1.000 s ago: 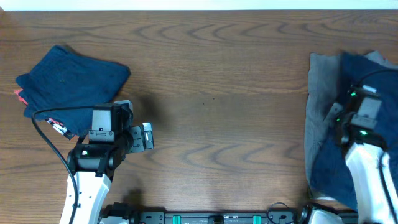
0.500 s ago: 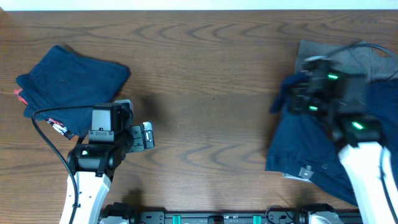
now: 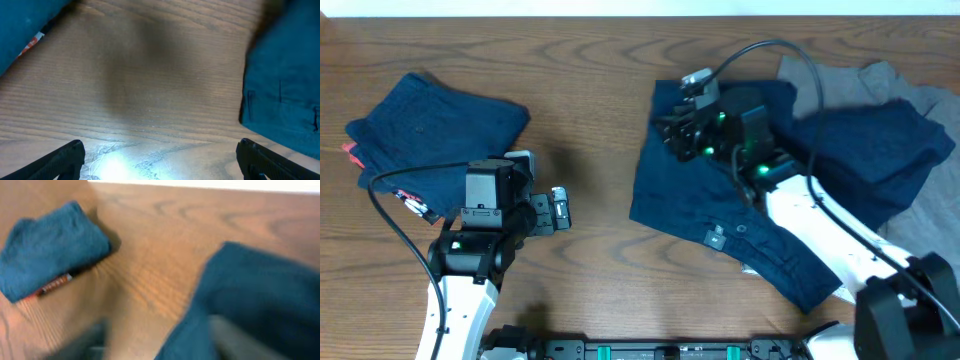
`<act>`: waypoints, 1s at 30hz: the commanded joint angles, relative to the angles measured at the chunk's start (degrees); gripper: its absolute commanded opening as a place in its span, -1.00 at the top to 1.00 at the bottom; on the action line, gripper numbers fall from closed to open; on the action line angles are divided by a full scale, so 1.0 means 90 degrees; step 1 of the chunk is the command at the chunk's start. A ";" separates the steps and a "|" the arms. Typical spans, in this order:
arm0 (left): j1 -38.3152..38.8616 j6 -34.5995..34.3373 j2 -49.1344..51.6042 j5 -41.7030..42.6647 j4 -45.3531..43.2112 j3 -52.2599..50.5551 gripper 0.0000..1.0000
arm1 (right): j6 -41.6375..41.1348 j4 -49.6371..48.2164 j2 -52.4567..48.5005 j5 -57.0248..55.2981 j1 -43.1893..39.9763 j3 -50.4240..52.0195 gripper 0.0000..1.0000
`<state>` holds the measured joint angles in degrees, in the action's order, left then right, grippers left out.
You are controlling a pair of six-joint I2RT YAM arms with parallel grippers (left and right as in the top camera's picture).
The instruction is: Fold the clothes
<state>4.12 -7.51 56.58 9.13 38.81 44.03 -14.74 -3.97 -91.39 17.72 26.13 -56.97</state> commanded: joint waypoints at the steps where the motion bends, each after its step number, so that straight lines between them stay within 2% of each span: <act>1: -0.0039 -0.0034 0.0041 0.0187 -0.0010 0.0097 -0.96 | -0.0243 0.0452 -0.0075 -0.0833 -0.0095 -0.0061 -0.98; 6: -0.0027 -0.0124 0.0199 0.0998 -0.0032 0.0087 -0.96 | -0.0240 0.2004 0.0355 -0.2237 -0.0699 -0.0063 -0.99; 9: 0.0046 -0.0760 0.0483 0.1421 -0.0036 0.0017 -0.96 | -0.0245 0.3281 0.0780 -0.2960 -0.1326 -0.0063 -0.99; 15: 0.0529 -0.1809 0.1472 0.1943 -0.0175 -0.0087 -0.96 | -0.0245 0.4840 0.1219 -0.3024 -0.2635 -0.0063 -0.98; 22: 0.1511 -0.2747 0.2953 0.2271 -0.1287 -0.0087 -0.96 | -0.0243 0.5610 0.1277 -0.2919 -0.3563 -0.0063 -0.99; 29: 0.2183 -0.3228 0.4199 0.2273 -0.3111 -0.0087 -0.99 | -0.0243 0.5887 0.1277 -0.2924 -0.3718 -0.0063 -0.99; 30: 0.2256 -0.3298 0.4337 0.2273 -0.3366 -0.0087 -0.89 | -0.0243 0.5897 0.1277 -0.2922 -0.3718 -0.0063 -0.99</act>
<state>22.98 -33.93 92.99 28.91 11.25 43.68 -16.36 48.86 -80.44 -7.99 -7.01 -56.99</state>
